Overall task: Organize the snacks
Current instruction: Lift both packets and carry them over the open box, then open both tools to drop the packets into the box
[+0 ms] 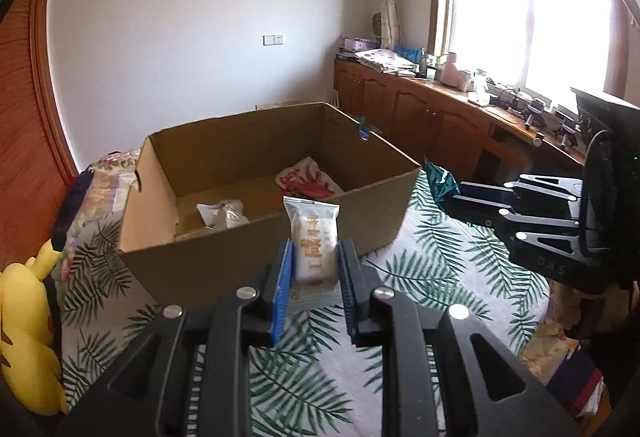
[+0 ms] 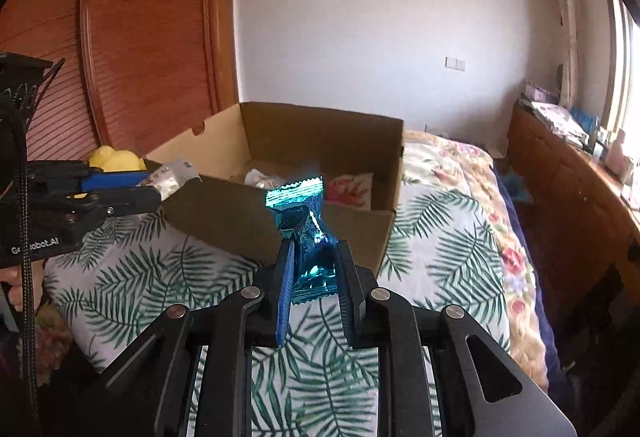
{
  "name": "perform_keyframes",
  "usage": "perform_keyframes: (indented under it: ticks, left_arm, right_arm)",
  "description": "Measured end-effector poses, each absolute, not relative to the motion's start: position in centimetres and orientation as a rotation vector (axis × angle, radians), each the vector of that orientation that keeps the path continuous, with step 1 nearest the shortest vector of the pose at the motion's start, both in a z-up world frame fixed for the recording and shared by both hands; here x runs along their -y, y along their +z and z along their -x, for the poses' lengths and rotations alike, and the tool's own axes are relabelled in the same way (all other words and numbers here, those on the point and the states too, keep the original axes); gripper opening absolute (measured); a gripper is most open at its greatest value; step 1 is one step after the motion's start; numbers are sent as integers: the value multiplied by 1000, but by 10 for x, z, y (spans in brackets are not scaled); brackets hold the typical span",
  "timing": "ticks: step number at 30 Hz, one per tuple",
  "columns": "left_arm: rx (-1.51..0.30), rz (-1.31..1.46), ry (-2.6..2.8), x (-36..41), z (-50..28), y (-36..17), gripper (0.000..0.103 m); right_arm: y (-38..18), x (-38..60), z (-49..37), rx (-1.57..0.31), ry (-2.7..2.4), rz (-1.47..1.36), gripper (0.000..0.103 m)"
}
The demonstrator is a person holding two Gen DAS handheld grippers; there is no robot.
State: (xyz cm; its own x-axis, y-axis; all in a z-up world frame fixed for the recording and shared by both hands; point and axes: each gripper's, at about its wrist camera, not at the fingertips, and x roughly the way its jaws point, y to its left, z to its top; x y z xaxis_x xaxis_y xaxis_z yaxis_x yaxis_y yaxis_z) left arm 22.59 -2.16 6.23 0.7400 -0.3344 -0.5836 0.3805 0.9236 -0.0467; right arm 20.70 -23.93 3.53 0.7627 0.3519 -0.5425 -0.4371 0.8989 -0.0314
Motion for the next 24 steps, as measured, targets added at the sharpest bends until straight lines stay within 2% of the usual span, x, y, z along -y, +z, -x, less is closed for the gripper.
perform_keyframes:
  ticks: [24]
  left_arm:
    - [-672,-41,-275,-6,-299,50,20]
  right_arm:
    - [39,220,-256,-593,426,159,18]
